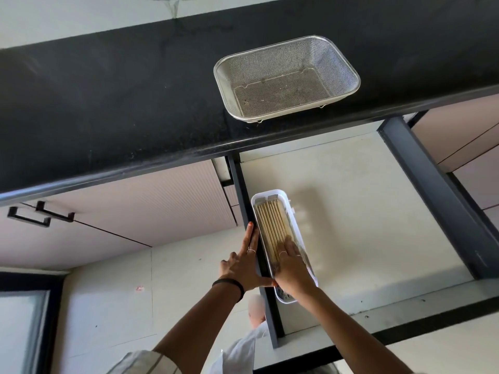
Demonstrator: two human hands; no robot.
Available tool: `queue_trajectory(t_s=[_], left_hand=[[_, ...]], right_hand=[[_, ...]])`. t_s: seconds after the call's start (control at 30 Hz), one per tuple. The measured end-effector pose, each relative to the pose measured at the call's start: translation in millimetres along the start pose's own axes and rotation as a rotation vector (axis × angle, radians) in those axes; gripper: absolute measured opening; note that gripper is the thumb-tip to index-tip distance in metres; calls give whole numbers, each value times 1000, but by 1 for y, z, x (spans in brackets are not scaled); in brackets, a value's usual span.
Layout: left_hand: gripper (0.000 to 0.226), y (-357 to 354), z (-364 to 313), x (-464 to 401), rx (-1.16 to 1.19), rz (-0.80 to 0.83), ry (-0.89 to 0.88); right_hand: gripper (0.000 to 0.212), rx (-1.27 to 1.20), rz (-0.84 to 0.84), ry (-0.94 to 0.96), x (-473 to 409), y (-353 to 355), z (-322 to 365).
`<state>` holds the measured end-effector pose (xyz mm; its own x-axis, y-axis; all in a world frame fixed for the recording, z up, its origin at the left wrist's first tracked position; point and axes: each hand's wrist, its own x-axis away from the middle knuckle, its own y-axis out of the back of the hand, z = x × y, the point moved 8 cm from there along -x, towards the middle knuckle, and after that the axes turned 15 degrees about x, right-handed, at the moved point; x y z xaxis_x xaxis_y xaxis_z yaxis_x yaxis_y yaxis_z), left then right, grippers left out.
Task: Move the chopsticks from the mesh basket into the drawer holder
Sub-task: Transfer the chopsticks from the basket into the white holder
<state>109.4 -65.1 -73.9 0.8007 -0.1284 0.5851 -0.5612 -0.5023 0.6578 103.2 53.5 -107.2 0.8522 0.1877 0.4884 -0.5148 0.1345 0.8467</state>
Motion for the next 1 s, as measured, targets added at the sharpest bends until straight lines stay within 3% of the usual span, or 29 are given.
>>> queue_trajectory(t_s=[0.2, 0.33, 0.7, 1.0], left_hand=[[131, 0, 0, 1, -19, -4, 12], [130, 0, 0, 2, -13, -3, 16], [136, 1, -1, 2, -16, 0, 15], [135, 1, -1, 2, -26, -8, 14]], right_hand=[[70, -27, 96, 137, 3, -9, 16], [60, 110, 101, 175, 4, -11, 15], [83, 153, 28, 36, 12, 1, -4], [64, 210, -65, -28, 11, 5, -1]])
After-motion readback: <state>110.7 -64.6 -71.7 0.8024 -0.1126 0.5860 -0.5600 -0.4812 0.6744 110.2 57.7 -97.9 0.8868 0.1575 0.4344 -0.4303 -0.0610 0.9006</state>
